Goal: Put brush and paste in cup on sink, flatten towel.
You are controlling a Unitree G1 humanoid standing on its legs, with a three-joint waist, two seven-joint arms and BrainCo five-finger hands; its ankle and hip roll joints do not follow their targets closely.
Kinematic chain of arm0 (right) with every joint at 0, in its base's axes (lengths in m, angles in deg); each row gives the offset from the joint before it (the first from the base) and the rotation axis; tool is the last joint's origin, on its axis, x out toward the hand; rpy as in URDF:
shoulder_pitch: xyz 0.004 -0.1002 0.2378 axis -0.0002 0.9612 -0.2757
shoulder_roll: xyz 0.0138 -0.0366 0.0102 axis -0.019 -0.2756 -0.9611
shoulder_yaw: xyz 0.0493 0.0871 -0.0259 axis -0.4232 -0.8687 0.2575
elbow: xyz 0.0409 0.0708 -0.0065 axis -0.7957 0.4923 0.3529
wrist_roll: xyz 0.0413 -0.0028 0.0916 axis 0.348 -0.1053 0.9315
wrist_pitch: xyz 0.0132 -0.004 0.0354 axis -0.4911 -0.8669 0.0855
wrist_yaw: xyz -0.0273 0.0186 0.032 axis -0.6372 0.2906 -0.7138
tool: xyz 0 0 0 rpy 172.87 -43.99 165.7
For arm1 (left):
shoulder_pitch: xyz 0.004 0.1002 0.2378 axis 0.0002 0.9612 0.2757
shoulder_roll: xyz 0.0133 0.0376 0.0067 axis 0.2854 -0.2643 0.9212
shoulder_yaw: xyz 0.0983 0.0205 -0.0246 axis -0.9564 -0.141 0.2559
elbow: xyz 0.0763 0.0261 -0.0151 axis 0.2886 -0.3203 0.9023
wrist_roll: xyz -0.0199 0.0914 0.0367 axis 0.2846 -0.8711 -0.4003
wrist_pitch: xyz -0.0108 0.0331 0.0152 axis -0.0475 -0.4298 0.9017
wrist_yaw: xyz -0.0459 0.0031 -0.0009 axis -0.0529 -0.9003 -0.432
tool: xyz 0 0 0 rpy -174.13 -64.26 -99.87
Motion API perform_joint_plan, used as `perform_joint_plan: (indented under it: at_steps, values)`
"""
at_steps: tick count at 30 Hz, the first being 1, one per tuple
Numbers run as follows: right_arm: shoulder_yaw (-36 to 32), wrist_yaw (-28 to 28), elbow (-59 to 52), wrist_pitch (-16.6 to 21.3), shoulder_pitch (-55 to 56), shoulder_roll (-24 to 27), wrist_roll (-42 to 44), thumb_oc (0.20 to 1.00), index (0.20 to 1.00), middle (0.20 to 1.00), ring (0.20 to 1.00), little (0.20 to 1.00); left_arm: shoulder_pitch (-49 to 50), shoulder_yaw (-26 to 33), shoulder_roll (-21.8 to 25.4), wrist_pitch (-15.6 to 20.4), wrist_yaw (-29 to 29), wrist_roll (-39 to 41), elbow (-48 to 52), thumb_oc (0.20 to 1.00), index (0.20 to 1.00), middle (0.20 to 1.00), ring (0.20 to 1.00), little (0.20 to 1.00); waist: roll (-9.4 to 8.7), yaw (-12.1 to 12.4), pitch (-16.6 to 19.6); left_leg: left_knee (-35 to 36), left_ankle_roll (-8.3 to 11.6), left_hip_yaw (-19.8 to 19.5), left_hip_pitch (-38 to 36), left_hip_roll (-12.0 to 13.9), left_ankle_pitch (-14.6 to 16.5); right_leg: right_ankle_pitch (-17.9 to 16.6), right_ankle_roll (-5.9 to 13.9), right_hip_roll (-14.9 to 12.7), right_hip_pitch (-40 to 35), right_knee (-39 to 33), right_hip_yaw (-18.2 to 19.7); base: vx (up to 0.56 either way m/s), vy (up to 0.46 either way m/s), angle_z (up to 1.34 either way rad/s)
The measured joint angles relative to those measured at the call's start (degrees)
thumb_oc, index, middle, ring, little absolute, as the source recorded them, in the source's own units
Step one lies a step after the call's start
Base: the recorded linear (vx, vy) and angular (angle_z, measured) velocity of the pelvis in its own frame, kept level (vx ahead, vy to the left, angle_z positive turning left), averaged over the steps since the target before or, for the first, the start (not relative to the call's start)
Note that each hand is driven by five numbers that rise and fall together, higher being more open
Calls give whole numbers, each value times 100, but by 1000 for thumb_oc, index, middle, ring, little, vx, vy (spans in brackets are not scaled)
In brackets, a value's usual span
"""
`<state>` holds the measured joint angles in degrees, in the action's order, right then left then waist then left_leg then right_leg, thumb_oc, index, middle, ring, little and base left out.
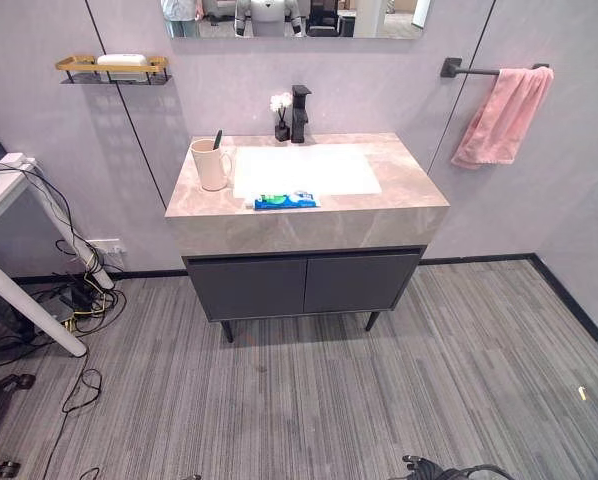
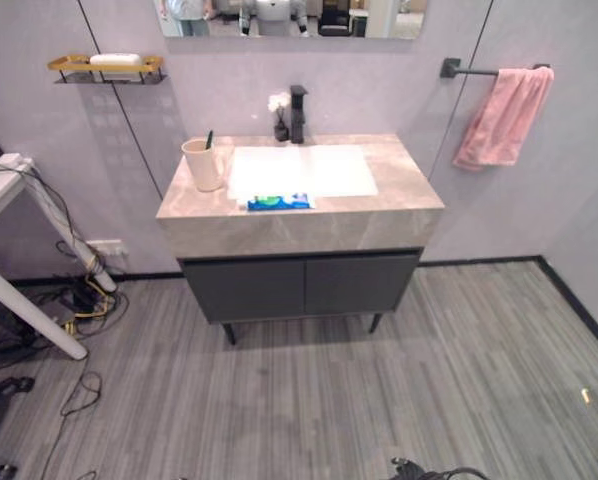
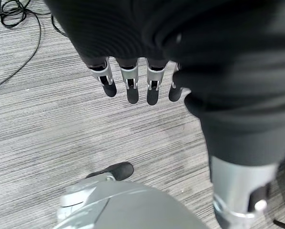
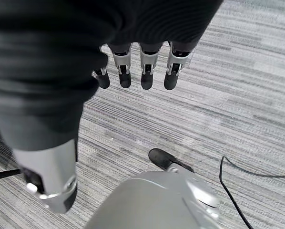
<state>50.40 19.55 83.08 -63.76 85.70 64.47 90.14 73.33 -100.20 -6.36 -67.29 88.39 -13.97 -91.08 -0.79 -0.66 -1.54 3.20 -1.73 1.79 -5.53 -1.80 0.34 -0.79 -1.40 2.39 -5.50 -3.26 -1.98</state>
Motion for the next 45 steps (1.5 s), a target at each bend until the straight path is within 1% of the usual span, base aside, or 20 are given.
perform_joint_plan:
  at_steps: [7,9,10,13,15,22,29,30,32,33,34,35,37,38,39,40,43,45]
  values:
    - [7,-18,-7,3,-33,-26,-5,1000,1000,1000,1000,1000,2,-16,-16,37,120,29,141,1000,1000,1000,1000,1000,-13,-3,-90,176,25,-23,-158,-2,-40,-35,14,7,-160,-160,-8,0,0,0]
    - [-40,-21,-44,42,-20,-68,296,1000,1000,1000,1000,1000,-4,-16,-19,51,155,47,140,1000,1000,1000,1000,1000,-28,-16,-97,176,25,-20,-165,-3,-40,-35,15,6,-165,-160,-6,0,0,0]
    - [-76,-37,10,96,-30,-108,333,1000,1000,1000,1000,1000,-8,-22,-19,50,156,42,139,1000,1000,1000,1000,1000,-43,-20,-108,175,25,-17,-169,-3,-40,-35,15,6,-166,-160,-6,0,0,0]
    - [-155,-131,69,95,-31,-140,334,1000,1000,1000,1000,1000,-31,-88,-28,48,202,15,125,1000,1000,1000,1000,1000,-52,-22,-125,178,26,-1,-186,-3,-39,-29,23,5,-158,-161,2,3,1,-1]
    - [-140,-279,-50,97,-23,-127,306,1000,1000,1000,1000,1000,-63,-103,-9,50,252,-5,167,1000,1000,1000,1000,1000,-52,-22,-165,180,26,6,-170,-1,-39,-30,23,5,-159,-160,0,0,0,0]
    - [-7,-264,154,99,37,-123,-193,1000,1000,1000,1000,1000,-95,-111,-15,49,278,-26,110,1000,1000,1000,1000,1000,-92,-27,-223,180,28,17,-175,2,-41,-32,21,6,-160,-160,4,20,-3,0]
    - [-170,-258,58,102,87,-126,3,1000,1000,1000,1000,1000,-100,-109,-14,52,275,-22,129,1000,1000,1000,1000,1000,-96,-33,-231,183,27,37,-217,3,-38,-25,31,9,-172,-159,39,-20,-2,-2]
    - [-166,-258,-13,104,39,-126,182,1000,1000,1000,1000,1000,-126,-116,-11,52,282,-12,165,1000,1000,1000,1000,1000,-92,-33,-261,156,28,58,-208,11,-39,12,39,22,-113,-56,52,-204,-5,-6]
    - [-160,-267,-211,112,-99,-104,355,1000,1000,1000,1000,1000,-239,-129,9,55,304,27,443,1000,1000,1000,1000,1000,-101,-32,-414,-213,45,63,60,9,45,149,37,20,191,389,58,-169,1,-1]
    - [-160,-270,-398,154,-263,-65,460,1000,1000,1000,1000,1000,-343,-146,57,114,347,122,850,1000,1000,1000,1000,1000,-116,-32,-599,-646,68,70,400,4,153,306,61,-14,535,834,49,-121,1,2]
    - [-163,-275,-453,213,-378,-40,515,1000,1000,1000,1000,1000,-424,-183,65,204,365,205,976,1000,1000,1000,1000,1000,-94,-29,-722,-741,39,58,483,2,183,332,24,-14,644,1010,23,-151,-5,2]
    - [-161,-287,-610,204,-517,-9,604,1000,1000,1000,1000,1000,-564,-173,80,222,374,279,1152,1000,1000,1000,1000,1000,-92,-24,-823,-908,37,61,589,-8,194,387,63,-31,774,1232,23,-114,-17,1]
    - [-186,-327,-1315,303,-568,124,765,1000,1000,1000,1000,1000,-555,-158,296,304,398,464,2007,1000,1000,1000,1000,1000,-134,-26,-1048,-1408,22,82,894,-26,388,714,85,-82,1177,1918,-3,-92,-16,1]
    - [-239,-379,-1525,398,-610,147,863,1000,1000,1000,1000,1000,-573,-119,415,434,434,492,2341,1000,1000,1000,1000,1000,-176,-30,-1140,-1742,21,82,1088,-48,527,903,89,-132,1390,2310,-17,-53,-3,7]
    - [-273,-391,-1600,454,-684,160,978,1000,1000,1000,1000,1000,-672,-125,525,526,458,488,2465,1000,1000,1000,1000,1000,-198,-31,-1218,-2152,6,81,1327,-50,717,1075,73,-157,1609,2708,-30,-15,4,6]
    - [-278,-395,-1576,476,-757,172,1020,1000,1000,1000,1000,1000,-820,-131,546,554,514,443,2349,1000,1000,1000,1000,1000,-180,-33,-1272,-2407,-12,84,1417,-41,896,1177,-5,-144,1705,2896,-33,0,0,0]
    - [-256,-388,-1503,491,-715,153,1104,1000,1000,1000,1000,1000,-892,-268,587,563,613,377,2244,1000,1000,1000,1000,1000,-136,-38,-1268,-2605,-25,86,1531,10,948,1236,36,-145,1787,3027,-98,8,1,-4]
    - [-254,-389,-1272,488,-690,87,1104,1000,1000,1000,1000,1000,-903,-237,495,552,626,381,1984,1000,1000,1000,1000,1000,-156,-40,-1259,-2680,-21,104,1536,25,990,1259,21,-181,1786,3130,-159,47,1,-5]
